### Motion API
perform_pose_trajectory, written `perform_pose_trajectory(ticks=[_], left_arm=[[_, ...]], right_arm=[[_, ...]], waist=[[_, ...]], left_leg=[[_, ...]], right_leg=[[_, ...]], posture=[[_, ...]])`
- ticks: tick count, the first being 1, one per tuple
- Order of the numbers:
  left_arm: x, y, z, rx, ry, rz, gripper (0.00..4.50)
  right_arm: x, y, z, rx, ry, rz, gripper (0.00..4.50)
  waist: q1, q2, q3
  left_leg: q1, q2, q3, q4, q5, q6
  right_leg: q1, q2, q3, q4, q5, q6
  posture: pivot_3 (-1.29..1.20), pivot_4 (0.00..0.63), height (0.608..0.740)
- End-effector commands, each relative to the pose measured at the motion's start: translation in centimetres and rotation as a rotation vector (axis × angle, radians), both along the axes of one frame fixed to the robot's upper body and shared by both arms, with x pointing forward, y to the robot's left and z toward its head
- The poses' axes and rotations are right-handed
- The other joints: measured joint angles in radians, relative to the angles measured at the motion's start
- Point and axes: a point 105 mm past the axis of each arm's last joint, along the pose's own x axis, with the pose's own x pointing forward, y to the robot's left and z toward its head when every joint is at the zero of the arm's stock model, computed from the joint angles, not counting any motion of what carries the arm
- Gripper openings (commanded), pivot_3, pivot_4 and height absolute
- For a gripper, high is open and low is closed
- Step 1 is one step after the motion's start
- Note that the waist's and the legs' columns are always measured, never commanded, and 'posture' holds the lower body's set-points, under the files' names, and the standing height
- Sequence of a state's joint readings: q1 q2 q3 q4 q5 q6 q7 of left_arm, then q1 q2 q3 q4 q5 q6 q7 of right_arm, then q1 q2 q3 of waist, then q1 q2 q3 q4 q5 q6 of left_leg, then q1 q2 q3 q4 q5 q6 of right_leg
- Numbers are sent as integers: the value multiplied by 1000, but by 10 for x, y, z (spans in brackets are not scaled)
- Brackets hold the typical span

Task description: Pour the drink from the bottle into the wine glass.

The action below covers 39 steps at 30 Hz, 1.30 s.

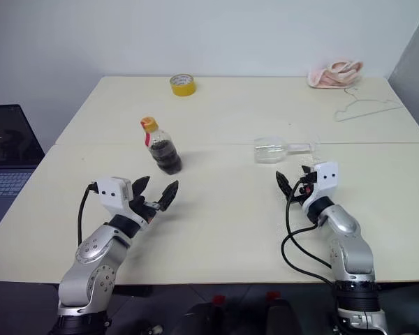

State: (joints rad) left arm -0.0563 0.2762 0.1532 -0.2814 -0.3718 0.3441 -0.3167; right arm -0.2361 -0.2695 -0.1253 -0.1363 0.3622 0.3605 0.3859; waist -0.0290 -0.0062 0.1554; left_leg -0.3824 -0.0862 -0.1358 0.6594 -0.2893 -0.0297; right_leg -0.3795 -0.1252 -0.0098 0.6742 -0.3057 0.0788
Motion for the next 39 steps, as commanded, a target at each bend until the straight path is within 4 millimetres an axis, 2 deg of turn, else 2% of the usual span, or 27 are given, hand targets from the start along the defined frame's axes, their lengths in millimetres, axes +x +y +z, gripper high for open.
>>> perform_pose_trajectory(ticks=[1,6,11,18,25,28,33,39], left_arm=[[-2,0,14,15,-56,7,4500],[-3,3,15,-3,-57,16,4500],[-3,8,17,-10,-62,36,4500],[-3,9,17,-17,-51,40,4500],[9,21,18,-35,-42,127,4500],[14,13,18,-27,-37,99,4500],[12,-3,17,21,-37,11,4500],[15,11,16,3,-41,88,4500]], right_arm=[[-4,3,17,14,-56,35,4475],[-5,6,20,21,-68,63,4475],[-14,23,23,22,-71,173,4475],[-15,25,24,22,-75,181,4475],[-22,38,28,1,-97,264,4475],[-24,46,29,-21,-98,304,4475],[-13,40,36,-68,-117,255,4475],[-14,41,38,-71,-118,280,4475]], waist=[[0,0,0],[0,0,0],[0,0,0],[1,0,0],[0,-1,1],[0,-1,1],[0,-2,1],[0,-2,1]], left_leg=[[0,0,0,0,0,0],[0,0,0,0,0,0],[0,0,0,0,0,0],[0,0,0,0,0,0],[0,0,0,0,0,0],[0,0,0,0,0,0],[0,0,0,0,0,0],[0,0,0,0,0,0]], right_leg=[[0,0,0,0,0,0],[0,0,0,0,0,0],[0,0,0,0,0,0],[0,0,0,0,0,0],[0,0,0,0,0,0],[0,0,0,0,0,0],[0,0,0,0,0,0],[0,0,0,0,0,0]], posture=[[0,150,740],[0,150,740],[0,150,740],[0,150,740],[0,150,740],[0,150,740],[0,150,740],[0,150,740]])
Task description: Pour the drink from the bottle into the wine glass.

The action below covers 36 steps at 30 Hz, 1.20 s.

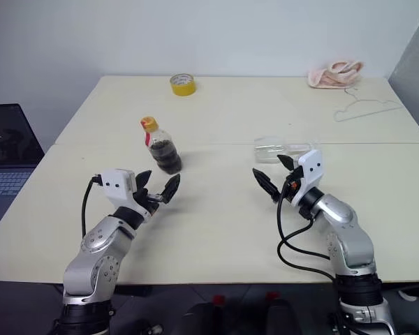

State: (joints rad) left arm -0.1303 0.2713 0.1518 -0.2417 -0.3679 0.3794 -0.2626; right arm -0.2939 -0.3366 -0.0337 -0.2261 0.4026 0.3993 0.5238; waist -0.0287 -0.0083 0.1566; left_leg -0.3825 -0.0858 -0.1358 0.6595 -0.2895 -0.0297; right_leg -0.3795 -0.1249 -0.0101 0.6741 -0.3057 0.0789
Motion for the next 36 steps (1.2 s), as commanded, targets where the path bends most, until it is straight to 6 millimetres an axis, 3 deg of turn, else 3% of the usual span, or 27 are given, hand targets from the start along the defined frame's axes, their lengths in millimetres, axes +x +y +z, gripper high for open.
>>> perform_pose_trajectory(ticks=[1,7,17,36], left_arm=[[2,12,9,12,-45,61,4500],[17,13,8,16,-55,79,4500],[49,8,16,40,-86,121,4500],[75,16,21,44,-106,171,4500]], right_arm=[[-3,2,7,4,-28,20,4475],[-19,30,8,-12,-24,184,4475],[-43,58,-1,-163,0,392,4475],[-41,61,-1,-168,0,383,4475]], waist=[[0,0,0],[0,-1,1],[1,-4,3],[1,-6,3]], left_leg=[[0,0,0,0,0,0],[0,0,0,0,0,0],[-1,0,-1,1,0,0],[-1,0,-1,1,0,0]], right_leg=[[0,0,0,0,0,0],[0,0,0,0,0,0],[0,0,-1,0,0,0],[0,0,-1,0,0,0]], posture=[[0,150,740],[0,150,740],[0,150,740],[0,150,740]])
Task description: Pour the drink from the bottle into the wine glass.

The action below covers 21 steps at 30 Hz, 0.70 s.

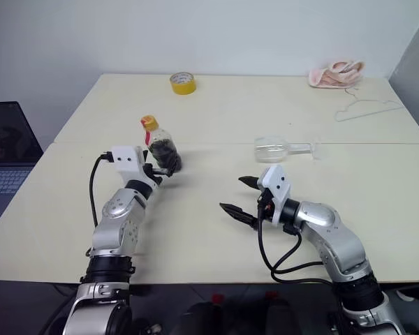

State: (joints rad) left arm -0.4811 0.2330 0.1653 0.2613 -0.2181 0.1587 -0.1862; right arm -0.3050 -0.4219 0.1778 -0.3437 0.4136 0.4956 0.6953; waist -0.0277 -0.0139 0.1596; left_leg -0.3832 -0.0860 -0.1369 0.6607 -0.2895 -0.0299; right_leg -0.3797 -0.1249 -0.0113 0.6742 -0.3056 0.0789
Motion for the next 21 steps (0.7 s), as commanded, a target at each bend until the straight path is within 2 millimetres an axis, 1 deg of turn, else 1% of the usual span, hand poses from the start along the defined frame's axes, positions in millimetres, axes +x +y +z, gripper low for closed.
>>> perform_pose_trajectory(ticks=[1,9,13,14,15,17,18,19,20,21], left_arm=[[5,8,12,7,-53,30,4500],[20,4,18,1,-86,27,4500],[23,1,19,17,-94,8,4500],[24,1,18,19,-94,6,4500],[25,2,18,17,-94,6,4315],[25,2,17,16,-94,5,3900],[25,2,17,16,-93,5,3551],[24,2,15,15,-88,4,3296],[24,3,14,13,-85,6,3273],[23,3,13,12,-84,8,3273]], right_arm=[[0,1,12,9,-49,-1,4475],[3,0,14,9,-56,-21,4475],[4,-2,14,13,-58,-35,4475],[4,-2,15,14,-59,-38,4308],[4,-3,15,14,-60,-41,4113],[4,-3,15,13,-61,-44,3628],[5,-4,15,14,-62,-47,3220],[5,-5,16,14,-63,-51,2955],[6,-5,16,13,-65,-55,2579],[7,-6,16,11,-68,-61,2579]], waist=[[0,0,0],[0,-1,0],[-1,-1,0],[-1,-1,0],[-1,-1,0],[-1,-1,0],[-1,-1,0],[-1,-1,0],[-1,-1,0],[-1,-1,0]], left_leg=[[0,0,0,0,0,0],[0,0,0,0,0,0],[0,0,0,0,0,0],[0,0,0,0,0,0],[0,0,0,0,0,0],[0,0,0,0,0,0],[0,0,0,0,0,0],[0,0,0,0,0,0],[0,0,0,0,0,0],[0,0,0,0,0,0]], right_leg=[[0,0,0,0,0,0],[0,0,0,0,0,0],[0,0,0,0,0,0],[0,0,0,0,0,0],[0,0,0,0,0,0],[-1,0,0,0,0,0],[-1,0,0,0,0,0],[-1,0,0,0,0,0],[-1,0,0,0,0,0],[-1,0,0,0,0,0]], posture=[[0,150,740],[0,150,740],[0,150,740],[0,150,740],[0,150,740],[0,150,740],[0,150,740],[0,150,740],[0,150,740],[0,150,740]])
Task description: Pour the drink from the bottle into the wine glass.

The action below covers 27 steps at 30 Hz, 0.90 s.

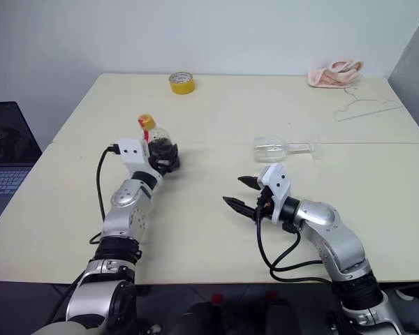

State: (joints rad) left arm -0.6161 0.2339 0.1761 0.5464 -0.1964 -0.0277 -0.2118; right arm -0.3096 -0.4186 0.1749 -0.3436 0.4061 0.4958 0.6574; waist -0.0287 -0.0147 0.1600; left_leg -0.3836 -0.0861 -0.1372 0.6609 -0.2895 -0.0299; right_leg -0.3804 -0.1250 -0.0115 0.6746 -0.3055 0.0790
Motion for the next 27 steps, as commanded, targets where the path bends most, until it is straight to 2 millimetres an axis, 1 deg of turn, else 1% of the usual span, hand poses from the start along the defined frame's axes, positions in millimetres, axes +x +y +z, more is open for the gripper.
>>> perform_pose_trajectory(ticks=[1,6,12,15,17,20,23,25,27], left_arm=[[-1,4,12,11,-48,5,3273],[-7,6,12,10,-57,1,3273],[-20,5,14,19,-67,-28,3273],[-25,10,10,11,-53,-16,3273],[-26,11,9,2,-49,-6,3273],[-27,9,13,-6,-55,-12,3273],[-28,8,12,-16,-51,-18,3273],[-28,8,9,-18,-39,-16,3273],[-27,8,7,-24,-33,-14,3273]], right_arm=[[4,-5,15,8,-60,-26,2579],[7,-7,16,10,-67,-37,2579],[9,-8,20,20,-76,-41,2579],[10,-8,21,23,-77,-42,2579],[9,-7,21,25,-77,-37,2579],[9,-6,22,28,-78,-35,2579],[10,-7,22,28,-80,-38,2579],[10,-7,22,26,-80,-42,2942],[10,-8,21,25,-81,-43,3451]], waist=[[0,0,0],[-1,0,0],[-3,0,0],[-2,0,0],[-2,0,0],[-2,0,0],[-2,0,0],[-2,0,0],[-2,0,0]], left_leg=[[0,0,0,0,0,0],[0,0,0,0,0,0],[0,0,0,0,0,0],[0,0,0,0,0,0],[0,0,0,0,0,0],[0,0,0,0,0,0],[0,0,0,0,0,0],[0,0,0,0,0,0],[0,0,0,0,0,0]], right_leg=[[0,0,0,0,0,0],[0,0,0,0,0,0],[-1,0,0,1,0,0],[-1,0,0,1,0,0],[-1,0,0,1,0,0],[-1,0,0,1,0,0],[-1,0,0,1,0,0],[-1,0,0,1,0,0],[-1,0,0,1,0,0]], posture=[[0,150,740],[0,150,740],[0,150,740],[0,150,740],[0,150,740],[0,150,740],[0,150,740],[0,150,740],[0,150,740]])
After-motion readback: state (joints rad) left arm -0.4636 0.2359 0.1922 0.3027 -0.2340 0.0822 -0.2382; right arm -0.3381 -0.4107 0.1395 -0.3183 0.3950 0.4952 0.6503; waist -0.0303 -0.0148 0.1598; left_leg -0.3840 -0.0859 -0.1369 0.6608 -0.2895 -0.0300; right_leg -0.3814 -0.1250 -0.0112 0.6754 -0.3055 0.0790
